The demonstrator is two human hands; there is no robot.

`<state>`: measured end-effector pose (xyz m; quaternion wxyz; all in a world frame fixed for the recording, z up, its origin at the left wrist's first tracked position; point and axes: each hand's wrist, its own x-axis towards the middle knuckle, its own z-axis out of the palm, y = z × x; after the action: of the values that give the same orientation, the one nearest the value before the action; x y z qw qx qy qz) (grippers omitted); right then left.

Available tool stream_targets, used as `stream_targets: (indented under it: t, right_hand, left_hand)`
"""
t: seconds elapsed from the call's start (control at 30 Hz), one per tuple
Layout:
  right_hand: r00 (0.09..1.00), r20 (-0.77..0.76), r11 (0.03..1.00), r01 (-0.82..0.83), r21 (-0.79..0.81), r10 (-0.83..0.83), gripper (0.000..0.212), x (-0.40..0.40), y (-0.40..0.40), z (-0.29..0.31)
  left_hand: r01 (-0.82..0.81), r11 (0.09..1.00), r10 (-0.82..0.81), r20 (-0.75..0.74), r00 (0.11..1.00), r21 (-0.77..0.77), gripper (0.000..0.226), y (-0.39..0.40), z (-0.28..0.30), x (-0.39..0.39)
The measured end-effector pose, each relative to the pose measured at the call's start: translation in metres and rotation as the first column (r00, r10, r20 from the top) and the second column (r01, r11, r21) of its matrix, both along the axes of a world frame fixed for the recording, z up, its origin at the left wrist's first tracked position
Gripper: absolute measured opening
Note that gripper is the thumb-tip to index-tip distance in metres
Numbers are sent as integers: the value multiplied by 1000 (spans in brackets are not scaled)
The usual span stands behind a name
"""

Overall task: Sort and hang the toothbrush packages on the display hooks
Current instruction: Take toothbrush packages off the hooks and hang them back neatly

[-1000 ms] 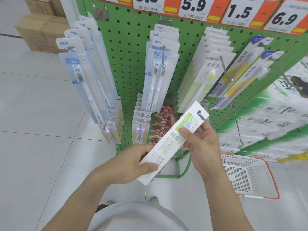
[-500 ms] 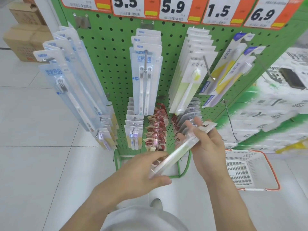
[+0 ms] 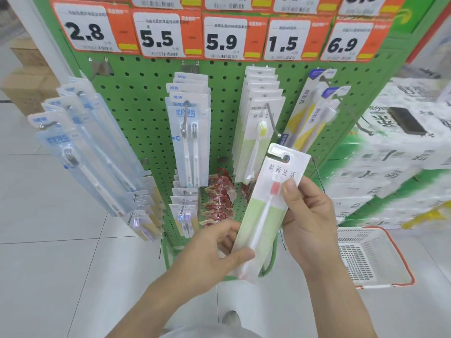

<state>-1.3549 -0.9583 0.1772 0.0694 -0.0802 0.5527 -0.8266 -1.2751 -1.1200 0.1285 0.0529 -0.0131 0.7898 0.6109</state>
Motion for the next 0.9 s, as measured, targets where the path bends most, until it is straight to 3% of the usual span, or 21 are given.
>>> stream_targets:
  t: [0.23, 0.57, 0.7, 0.9]
  right_hand:
    - [994, -110, 996, 3, -93, -14, 43, -12, 2, 18]
    - [996, -58, 994, -72, -77, 68, 48, -18, 9, 17]
    - [997, -45, 994, -73, -76, 70, 19, -15, 13, 12]
    - [993, -95, 995, -82, -60, 76, 20, -19, 10, 25]
  left_hand:
    - [-122, 966, 83, -174, 981, -230, 23, 13, 16, -15]
    - [-89, 954, 64, -96, 993, -285, 21, 15, 11, -17]
    - [-62, 947, 37, -84, 996, -316, 12, 18, 8, -17]
    - [-112, 958, 71, -160, 985, -264, 7, 20, 17, -19]
